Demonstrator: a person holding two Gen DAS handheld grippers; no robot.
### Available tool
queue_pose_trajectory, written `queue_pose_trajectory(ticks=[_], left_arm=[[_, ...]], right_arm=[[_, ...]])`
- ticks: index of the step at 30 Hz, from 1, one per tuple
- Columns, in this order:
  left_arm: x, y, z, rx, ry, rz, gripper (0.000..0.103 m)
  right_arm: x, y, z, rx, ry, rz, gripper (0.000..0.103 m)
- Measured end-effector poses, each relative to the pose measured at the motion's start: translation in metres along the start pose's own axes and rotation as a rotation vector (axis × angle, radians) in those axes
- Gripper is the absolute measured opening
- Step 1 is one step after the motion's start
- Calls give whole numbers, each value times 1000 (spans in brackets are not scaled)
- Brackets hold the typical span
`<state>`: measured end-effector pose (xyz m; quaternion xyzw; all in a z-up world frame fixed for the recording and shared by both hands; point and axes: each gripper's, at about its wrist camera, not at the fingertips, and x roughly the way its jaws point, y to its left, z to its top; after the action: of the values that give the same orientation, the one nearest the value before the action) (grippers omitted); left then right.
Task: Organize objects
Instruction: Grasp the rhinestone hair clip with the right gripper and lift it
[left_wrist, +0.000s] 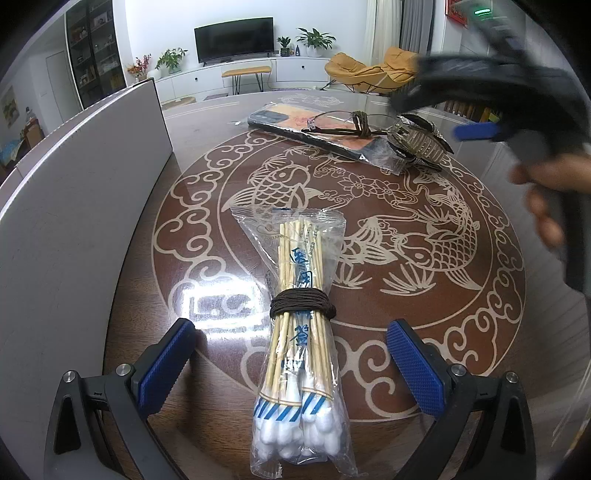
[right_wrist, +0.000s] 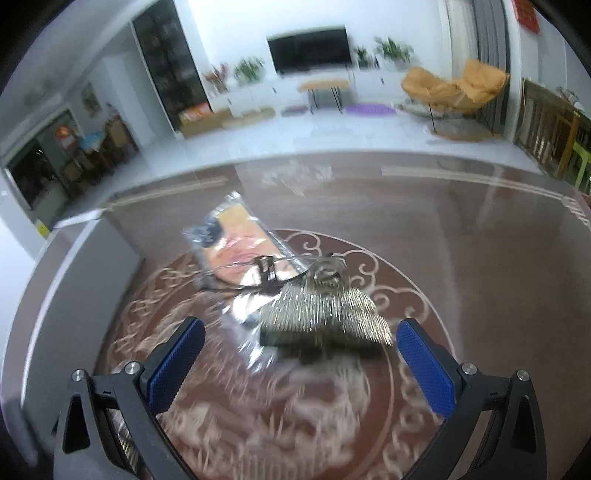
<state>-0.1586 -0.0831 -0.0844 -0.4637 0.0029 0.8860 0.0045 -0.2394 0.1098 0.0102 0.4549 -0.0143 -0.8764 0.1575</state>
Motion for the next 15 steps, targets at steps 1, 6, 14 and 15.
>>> queue_pose_trajectory(ticks=[1, 6, 14, 15], left_arm=[[0, 0, 0, 0, 0, 0, 103], [0, 0, 0, 0, 0, 0, 103], [0, 0, 0, 0, 0, 0, 103], [0, 0, 0, 0, 0, 0, 103]], right_arm=[[16, 0, 4, 1, 46, -8, 103], [19, -11, -10, 15, 40, 65, 80], [-40, -7, -103, -169, -41, 62, 80], [-49, -7, -116, -182, -51, 56, 80]])
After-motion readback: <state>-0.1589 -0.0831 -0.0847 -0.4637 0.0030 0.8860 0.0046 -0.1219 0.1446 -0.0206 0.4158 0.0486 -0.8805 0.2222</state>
